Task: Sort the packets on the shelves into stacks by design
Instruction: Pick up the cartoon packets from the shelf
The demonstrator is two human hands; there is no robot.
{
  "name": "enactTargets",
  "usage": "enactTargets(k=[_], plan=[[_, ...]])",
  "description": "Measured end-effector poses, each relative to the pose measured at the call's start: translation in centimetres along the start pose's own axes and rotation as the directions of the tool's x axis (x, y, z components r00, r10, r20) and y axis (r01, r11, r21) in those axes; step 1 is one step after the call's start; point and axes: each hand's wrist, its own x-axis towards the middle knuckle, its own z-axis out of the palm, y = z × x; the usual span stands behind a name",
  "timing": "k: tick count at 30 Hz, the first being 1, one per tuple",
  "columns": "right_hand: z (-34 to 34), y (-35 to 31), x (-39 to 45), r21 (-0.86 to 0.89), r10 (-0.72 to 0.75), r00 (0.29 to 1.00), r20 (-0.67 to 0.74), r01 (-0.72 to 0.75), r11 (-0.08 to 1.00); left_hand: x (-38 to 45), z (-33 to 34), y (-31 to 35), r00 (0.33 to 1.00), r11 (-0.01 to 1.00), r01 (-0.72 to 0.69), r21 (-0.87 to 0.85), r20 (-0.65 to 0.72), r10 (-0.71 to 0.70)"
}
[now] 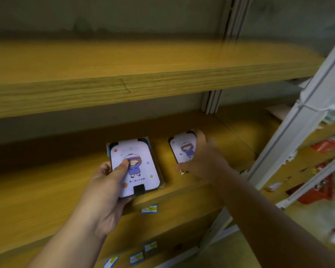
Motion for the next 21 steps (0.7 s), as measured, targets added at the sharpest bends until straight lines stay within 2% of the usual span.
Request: enactTargets(k=[3, 5, 6, 7, 9, 11, 12, 14, 18, 21], plan=[[-0.5, 0.9, -0.8, 0.219, 0.025, 1.000, -0.002, -0.024, 0.976, 0.3, 0.4, -0.3, 0.999, 1.000, 0.022, -0.015, 0.030, -0.021], [-0.7, 1.7, -2.0, 0.464, 0.084, 0.995, 0.053, -0.099, 0.880, 0.3, 0.8, -0.4, 0.997, 0.999, 0.038, -0.014, 0.072, -0.037], [-0.7, 2.2, -2.6, 0.571, 0.110, 0.985, 0.134, -0.168, 0.804, 0.3, 1.0, -0.5, 0.995, 0.999, 0.046, -0.005, 0.093, -0.045], [-0.6, 2.7, -3.1, 0.670, 0.111, 0.967, 0.231, -0.240, 0.702, 0.3, 1.3, -0.6, 0.993, 0.999, 0.050, 0.008, 0.107, -0.050], [-0.4, 3.8, -4.2, 0.845, 0.072, 0.933, 0.353, -0.351, 0.404, 0.4, 1.8, -0.8, 0.991, 0.998, 0.050, 0.033, 0.124, -0.054], [-0.8, 4.9, -5.4, 0.922, 0.090, 0.931, 0.355, -0.364, 0.132, 0.2, 2.3, -0.9, 0.989, 0.997, 0.043, 0.065, 0.139, -0.052], [-1.1, 5.4, -6.0, 0.935, 0.103, 0.934, 0.343, -0.350, 0.053, 0.0, 2.6, -1.0, 0.987, 0.995, 0.036, 0.093, 0.150, -0.050], [-2.0, 6.4, -7.6, 0.954, 0.114, 0.947, 0.299, -0.301, -0.005, -0.3, 3.1, -1.2, 0.984, 0.988, 0.016, 0.151, 0.173, -0.043], [-5.0, 8.8, -11.5, 0.980, 0.075, 0.978, 0.196, -0.198, 0.021, -1.4, 4.9, -2.2, 0.982, 0.975, -0.014, 0.220, 0.185, -0.027], [-7.1, 10.2, -13.9, 0.987, 0.004, 0.987, 0.158, -0.158, -0.007, -2.7, 6.8, -3.3, 0.981, 0.967, -0.018, 0.254, 0.192, -0.033]])
